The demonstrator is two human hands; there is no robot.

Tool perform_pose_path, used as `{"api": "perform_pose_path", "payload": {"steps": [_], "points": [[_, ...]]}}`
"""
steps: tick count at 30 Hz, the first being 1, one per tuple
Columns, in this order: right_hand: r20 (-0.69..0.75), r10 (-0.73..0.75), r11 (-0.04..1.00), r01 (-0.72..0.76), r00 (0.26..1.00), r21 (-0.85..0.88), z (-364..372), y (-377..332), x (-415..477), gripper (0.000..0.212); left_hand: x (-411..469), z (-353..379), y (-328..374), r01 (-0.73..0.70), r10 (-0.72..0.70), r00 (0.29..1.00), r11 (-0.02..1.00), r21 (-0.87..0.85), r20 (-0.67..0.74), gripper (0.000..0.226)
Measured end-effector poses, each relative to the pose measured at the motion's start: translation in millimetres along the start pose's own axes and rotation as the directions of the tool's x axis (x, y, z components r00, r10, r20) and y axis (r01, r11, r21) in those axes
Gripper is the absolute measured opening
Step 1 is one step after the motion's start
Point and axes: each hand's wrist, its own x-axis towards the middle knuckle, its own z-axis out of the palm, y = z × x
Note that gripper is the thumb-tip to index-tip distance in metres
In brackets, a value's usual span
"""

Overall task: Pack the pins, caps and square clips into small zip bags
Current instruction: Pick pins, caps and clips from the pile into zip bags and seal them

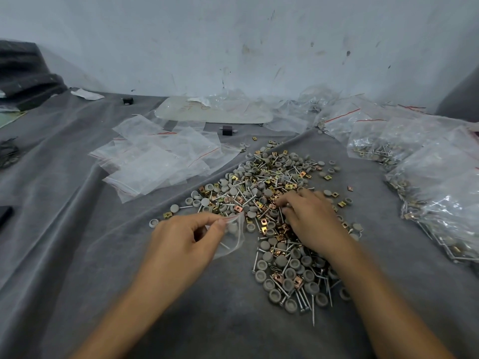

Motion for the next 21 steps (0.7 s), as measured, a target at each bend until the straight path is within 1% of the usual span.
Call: {"api": "perform_pose_path", "payload": {"steps": [5,9,12,14,16,18,19,21], "points": [[-0.047,0.004,1.0,-0.003,0.999,0.018,-8.9,4.0,-7.0,0.016,1.8,-1.0,-0.6,0.002,-0.002,1.0,1.0,0.004,-0.015,0.018],[-0.057,0.053,0.998,-0.051,0.997,0.041,-15.6,5.9,-12.7,0.008,1.0,-2.0,-1.4,-0.013,0.013,1.0,1.0,0.02,-0.011,0.018],[-0.072,0.069,0.995,-0.063,0.995,0.082,-21.0,8.4,-18.0,0.008,0.2,-1.8,-1.8,-0.01,0.01,1.0,1.0,0.008,-0.009,0.017],[-0.118,0.077,0.982,-0.055,0.99,0.179,-24.3,9.6,-22.0,0.008,0.4,-0.4,-1.2,-0.007,0.007,1.0,1.0,0.011,-0.008,0.019],[-0.201,0.082,0.966,-0.028,0.976,0.257,-27.9,8.8,-26.2,0.006,0.8,0.5,-0.7,-0.003,0.003,1.0,1.0,0.012,-0.004,0.019],[-0.26,0.114,0.931,-0.012,0.959,0.365,-31.8,5.1,-30.6,0.006,0.4,0.9,-0.6,-0.002,0.002,1.0,1.0,0.017,-0.001,0.019],[-0.253,0.139,0.892,-0.01,0.957,0.452,-33.3,1.2,-33.3,0.006,0.2,1.1,-0.6,-0.001,0.001,1.0,1.0,0.02,0.001,0.019],[-0.167,0.148,0.765,-0.006,0.975,0.644,-35.6,-11.8,-40.7,0.011,0.3,1.7,-1.1,0.002,-0.002,1.0,1.0,0.021,0.005,0.017]]}}
